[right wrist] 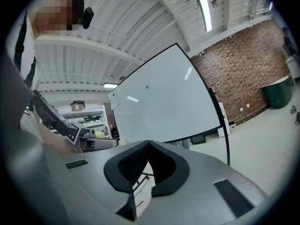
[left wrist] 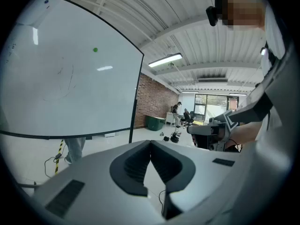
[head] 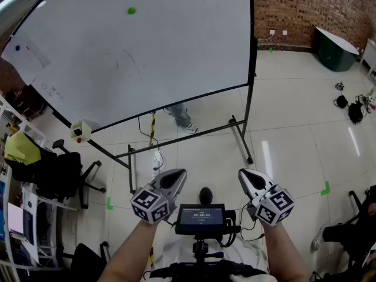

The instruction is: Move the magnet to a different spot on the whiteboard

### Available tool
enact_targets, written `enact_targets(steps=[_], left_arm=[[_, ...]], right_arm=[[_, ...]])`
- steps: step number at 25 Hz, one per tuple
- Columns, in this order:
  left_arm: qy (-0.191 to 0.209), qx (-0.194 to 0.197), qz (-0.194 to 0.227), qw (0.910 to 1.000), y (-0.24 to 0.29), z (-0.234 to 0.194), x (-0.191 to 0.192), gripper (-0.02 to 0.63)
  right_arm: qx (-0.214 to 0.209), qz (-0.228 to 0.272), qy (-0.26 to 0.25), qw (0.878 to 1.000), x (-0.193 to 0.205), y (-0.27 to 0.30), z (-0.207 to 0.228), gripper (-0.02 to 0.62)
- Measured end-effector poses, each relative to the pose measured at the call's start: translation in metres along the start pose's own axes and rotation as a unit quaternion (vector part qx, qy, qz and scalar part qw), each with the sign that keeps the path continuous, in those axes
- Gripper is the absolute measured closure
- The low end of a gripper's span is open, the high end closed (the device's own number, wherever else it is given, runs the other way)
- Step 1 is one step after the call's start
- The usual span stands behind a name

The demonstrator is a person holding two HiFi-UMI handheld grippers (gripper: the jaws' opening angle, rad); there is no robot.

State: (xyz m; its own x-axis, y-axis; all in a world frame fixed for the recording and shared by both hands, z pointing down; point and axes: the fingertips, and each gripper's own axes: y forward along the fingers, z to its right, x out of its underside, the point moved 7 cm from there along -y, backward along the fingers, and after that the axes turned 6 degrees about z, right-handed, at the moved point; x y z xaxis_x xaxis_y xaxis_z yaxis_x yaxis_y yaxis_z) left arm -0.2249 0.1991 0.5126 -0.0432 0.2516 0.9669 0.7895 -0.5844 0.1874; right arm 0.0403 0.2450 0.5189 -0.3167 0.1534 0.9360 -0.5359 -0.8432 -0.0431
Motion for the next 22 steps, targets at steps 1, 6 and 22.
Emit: enact_targets(steps=[1,6,22], left_arm=[[0.0,0.001,0.0,1.0,0.002,-0.003,0.0,0.578],[-0.001,0.02,-0.01,0.9998,0.019,-0.009,0.001,0.578],[0.009,0.143,-0.01,0.9897,0.162,-0.007,-0.02,0.578]], right_arm=[[0.001,0.0,0.0,1.0,0.001,0.003,0.002,0.569],[0.016,0.006,0.001,1.0,-0.001,0.005,0.01,0.569],[0.149,0.011,-0.025,0.989,-0.022,-0.038,0.084,0.569]])
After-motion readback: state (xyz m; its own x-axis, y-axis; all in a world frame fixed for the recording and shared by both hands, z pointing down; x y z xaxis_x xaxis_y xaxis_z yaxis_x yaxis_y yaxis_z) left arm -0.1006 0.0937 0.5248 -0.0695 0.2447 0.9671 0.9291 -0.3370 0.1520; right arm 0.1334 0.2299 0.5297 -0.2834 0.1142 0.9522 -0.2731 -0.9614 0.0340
